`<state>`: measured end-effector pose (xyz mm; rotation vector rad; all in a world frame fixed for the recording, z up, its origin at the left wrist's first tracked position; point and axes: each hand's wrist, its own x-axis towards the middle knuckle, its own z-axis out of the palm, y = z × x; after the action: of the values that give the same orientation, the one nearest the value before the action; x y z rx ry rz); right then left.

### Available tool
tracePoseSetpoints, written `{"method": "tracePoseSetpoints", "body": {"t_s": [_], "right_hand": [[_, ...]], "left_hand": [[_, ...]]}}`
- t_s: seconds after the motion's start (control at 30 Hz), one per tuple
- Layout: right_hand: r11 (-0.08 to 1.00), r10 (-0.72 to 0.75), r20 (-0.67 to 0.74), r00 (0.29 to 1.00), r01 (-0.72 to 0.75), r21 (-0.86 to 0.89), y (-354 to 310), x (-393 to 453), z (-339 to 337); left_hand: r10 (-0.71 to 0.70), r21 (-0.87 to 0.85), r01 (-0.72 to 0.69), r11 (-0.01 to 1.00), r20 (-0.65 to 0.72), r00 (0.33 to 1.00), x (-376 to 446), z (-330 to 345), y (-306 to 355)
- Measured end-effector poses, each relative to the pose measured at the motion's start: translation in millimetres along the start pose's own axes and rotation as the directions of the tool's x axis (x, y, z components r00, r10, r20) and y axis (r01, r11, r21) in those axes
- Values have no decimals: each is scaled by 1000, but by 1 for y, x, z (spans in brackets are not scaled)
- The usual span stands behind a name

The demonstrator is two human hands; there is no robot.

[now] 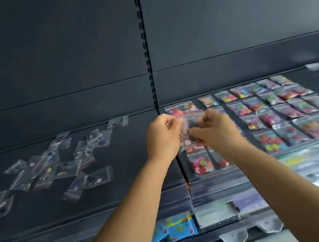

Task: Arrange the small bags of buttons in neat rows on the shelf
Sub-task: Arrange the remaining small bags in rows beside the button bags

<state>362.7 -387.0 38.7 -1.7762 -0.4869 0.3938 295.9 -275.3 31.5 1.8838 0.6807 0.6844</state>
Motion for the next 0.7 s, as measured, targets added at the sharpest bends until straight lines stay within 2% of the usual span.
{"method": "tracePoseSetpoints", "body": {"t_s": [0.17,0.37,0.53,0.7], "right_hand": [[1000,7,-120,993,-10,-29,28,11,-104],[1000,14,-289,957,-17,-10,58,21,-219],[1000,25,-431,902,-30,-5,74,30,-290],[998,63,-492,868,-57,28,91,54,-343]], "left_hand": [[-5,-48,10,999,96,995,-17,99,49],[-20,-121,63,991,330,944,-40,208,98],[-25,-107,72,992,383,923,-43,277,123],[38,-111,12,994,437,899,-26,336,142]]}}
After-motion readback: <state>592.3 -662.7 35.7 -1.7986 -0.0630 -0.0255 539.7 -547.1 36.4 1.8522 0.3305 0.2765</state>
